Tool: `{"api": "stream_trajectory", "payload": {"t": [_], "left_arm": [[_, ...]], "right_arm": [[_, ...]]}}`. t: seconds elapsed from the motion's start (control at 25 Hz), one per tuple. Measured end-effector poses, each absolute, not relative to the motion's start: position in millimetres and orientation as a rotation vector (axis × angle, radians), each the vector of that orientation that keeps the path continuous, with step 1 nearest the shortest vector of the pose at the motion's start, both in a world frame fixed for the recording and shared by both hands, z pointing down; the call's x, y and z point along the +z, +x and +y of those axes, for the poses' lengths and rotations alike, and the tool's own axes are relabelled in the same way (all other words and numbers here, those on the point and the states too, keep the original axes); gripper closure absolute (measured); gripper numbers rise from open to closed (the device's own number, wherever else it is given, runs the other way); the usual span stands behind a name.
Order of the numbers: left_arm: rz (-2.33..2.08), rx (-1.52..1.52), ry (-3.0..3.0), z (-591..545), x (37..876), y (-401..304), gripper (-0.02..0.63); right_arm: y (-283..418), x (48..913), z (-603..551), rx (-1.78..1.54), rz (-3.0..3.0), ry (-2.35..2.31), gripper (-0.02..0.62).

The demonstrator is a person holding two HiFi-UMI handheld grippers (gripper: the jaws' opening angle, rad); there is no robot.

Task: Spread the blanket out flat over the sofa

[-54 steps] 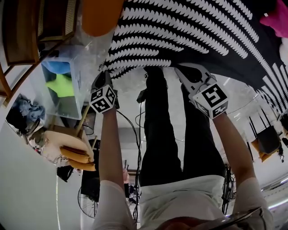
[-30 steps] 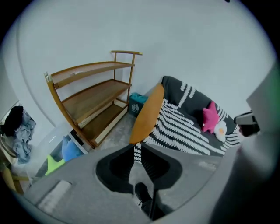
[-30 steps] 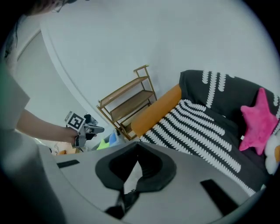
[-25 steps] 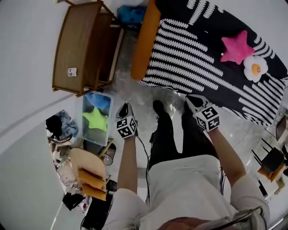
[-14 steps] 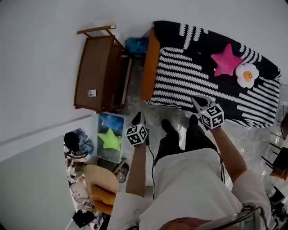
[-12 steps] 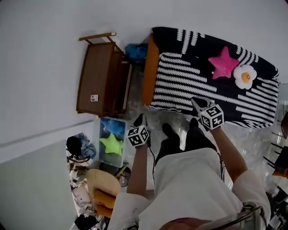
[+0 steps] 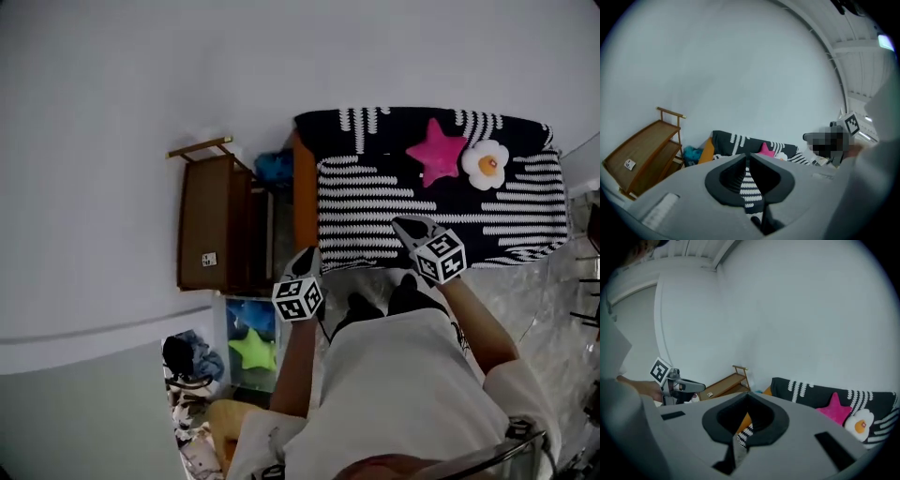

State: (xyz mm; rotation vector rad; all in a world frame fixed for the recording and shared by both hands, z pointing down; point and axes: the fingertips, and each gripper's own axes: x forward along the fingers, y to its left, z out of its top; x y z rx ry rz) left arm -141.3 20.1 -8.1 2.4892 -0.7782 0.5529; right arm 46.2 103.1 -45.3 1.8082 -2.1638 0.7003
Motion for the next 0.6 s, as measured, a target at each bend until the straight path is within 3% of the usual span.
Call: {"api": "stream_trajectory", "payload": {"t": [0.6], "left_arm": [[-0.685,0.435,2.774,84,-123,-64,0.574]], "right_arm": [[97,-137,171,0.505,-2.28,1.857,0.591]]}}
